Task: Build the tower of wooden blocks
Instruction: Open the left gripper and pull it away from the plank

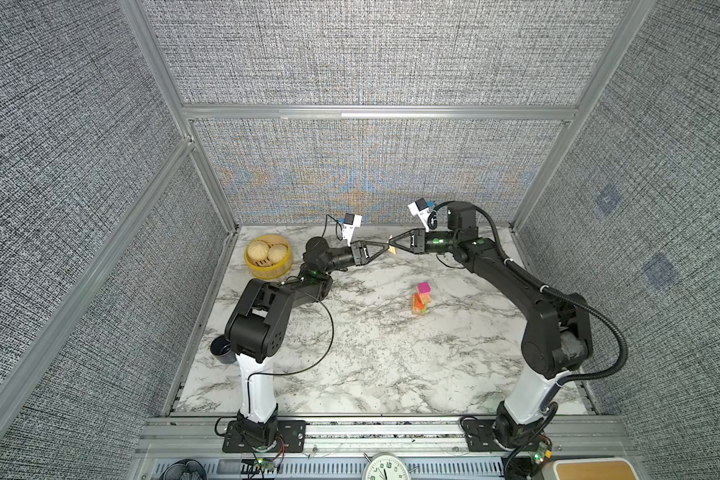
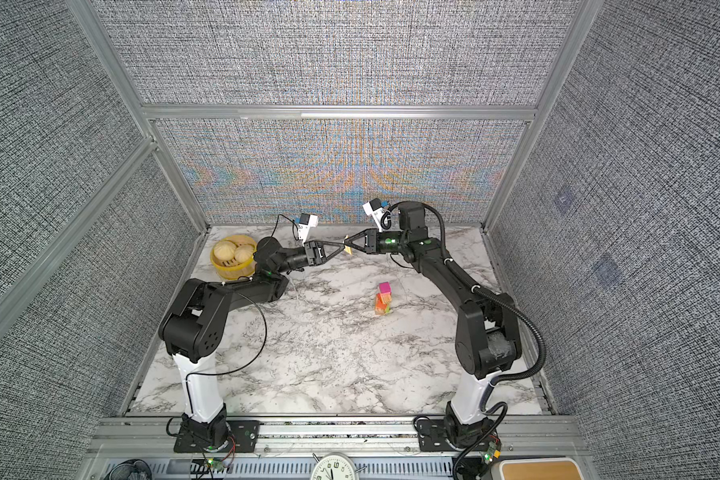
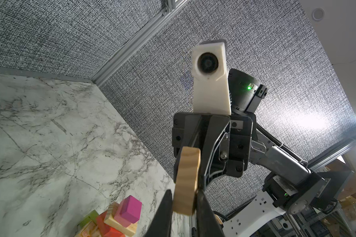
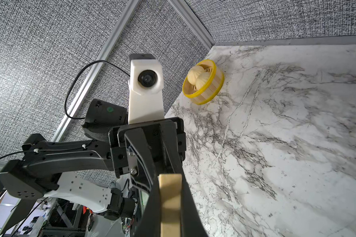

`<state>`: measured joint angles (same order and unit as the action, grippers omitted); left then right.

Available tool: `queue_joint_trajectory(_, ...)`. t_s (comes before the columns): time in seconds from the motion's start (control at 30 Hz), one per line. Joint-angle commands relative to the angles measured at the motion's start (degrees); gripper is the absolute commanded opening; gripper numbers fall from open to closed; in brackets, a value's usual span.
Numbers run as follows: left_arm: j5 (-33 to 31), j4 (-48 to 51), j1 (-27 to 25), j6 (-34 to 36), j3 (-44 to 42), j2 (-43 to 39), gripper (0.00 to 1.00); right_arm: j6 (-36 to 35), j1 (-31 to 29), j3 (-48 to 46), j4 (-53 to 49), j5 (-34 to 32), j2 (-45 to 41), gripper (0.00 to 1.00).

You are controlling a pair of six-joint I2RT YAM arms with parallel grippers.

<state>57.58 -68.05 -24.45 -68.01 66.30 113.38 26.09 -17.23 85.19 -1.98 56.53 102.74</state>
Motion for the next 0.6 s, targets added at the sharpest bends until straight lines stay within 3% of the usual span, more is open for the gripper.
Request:
queue_joint_trajectory(0.0,1.61,-1.03,-0.66,0.05,0.67,0.09,0.16,-0.77,-0.49,-0.37,1.0,-0.02,0.25,0.02)
queue_joint_trajectory(0.1,1.96,-0.06,-0.69,0.41,0.67,-0.07,0.08,-0.95,-0.43,-0.54,0.92,-0.06,0.19,0.06)
queue_joint_trajectory(0.17,2.09,1.29,-0.74,1.39,0.43,-0.63,0.06,-1.08,-0.41,-0.54,0.81,0.0,0.2,0.14)
queue_joint_trajectory(0.43,1.82,5.32,-0.69,3.89,-0.38,-2.84,0.03,-0.91,-0.08,-0.86,1.38,-0.23,0.35,0.41)
queue_joint_trajectory(0.57,1.7,11.6,-0.69,7.78,-0.31,-4.58,0.03,0.12,0.98,-2.03,2.73,-0.35,-0.42,0.48)
